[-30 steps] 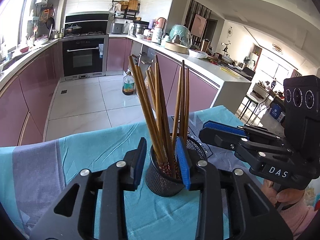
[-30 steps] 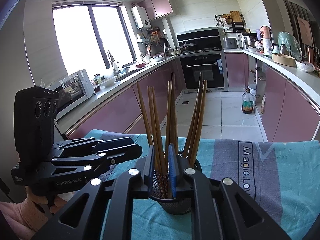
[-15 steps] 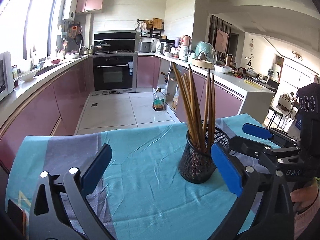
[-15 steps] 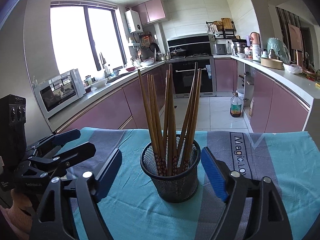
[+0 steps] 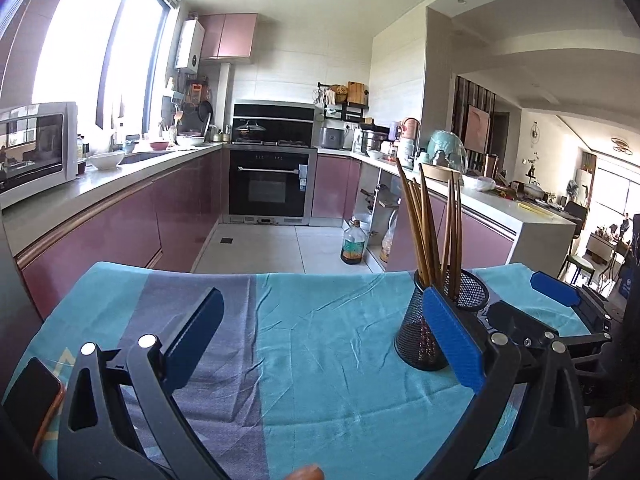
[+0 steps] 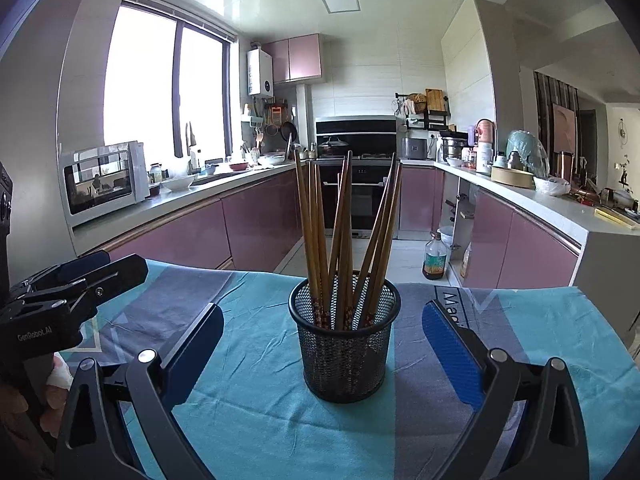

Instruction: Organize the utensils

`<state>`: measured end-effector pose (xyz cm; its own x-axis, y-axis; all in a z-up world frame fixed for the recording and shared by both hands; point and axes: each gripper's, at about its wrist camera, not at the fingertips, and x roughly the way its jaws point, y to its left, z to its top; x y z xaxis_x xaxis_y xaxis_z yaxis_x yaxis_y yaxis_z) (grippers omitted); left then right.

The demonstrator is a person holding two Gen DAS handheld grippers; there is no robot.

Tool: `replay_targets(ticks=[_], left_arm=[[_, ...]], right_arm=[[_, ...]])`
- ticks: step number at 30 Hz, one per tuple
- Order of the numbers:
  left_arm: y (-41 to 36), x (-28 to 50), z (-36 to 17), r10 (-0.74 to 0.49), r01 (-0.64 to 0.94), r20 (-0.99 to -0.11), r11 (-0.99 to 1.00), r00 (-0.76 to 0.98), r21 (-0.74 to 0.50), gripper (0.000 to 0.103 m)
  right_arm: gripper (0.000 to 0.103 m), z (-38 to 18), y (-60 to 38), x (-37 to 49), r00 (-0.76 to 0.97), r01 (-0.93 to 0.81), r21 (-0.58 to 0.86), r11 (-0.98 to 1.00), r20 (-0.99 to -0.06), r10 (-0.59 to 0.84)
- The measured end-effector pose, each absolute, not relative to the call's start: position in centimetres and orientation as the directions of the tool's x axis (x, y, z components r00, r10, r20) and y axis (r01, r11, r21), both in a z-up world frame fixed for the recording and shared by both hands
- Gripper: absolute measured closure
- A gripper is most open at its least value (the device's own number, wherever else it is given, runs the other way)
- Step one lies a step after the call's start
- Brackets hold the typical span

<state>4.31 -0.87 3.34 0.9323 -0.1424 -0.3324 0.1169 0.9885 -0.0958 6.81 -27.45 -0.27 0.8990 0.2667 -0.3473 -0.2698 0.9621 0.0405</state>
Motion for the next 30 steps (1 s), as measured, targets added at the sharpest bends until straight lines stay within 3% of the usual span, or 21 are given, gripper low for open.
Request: replay_targets(ticks=[11,30], left_arm=[[-1.0,2.4,2.2,-0.096,0.075,-0.285,0.994,0.954,-0.084,0.005],[-2.0,1.1,1.4,-0.089,0.072,-0.289,0.995,0.953,-0.066,0.005]], right_arm=[[0.007,-0.4,-26.5,5.8,0.913,-0.263,0.037,0.964,-0.313,0.261],[0.007,-0.7,-27.3,4.8,0.933,-0.194,0.035,0.98,-0.301,0.195]])
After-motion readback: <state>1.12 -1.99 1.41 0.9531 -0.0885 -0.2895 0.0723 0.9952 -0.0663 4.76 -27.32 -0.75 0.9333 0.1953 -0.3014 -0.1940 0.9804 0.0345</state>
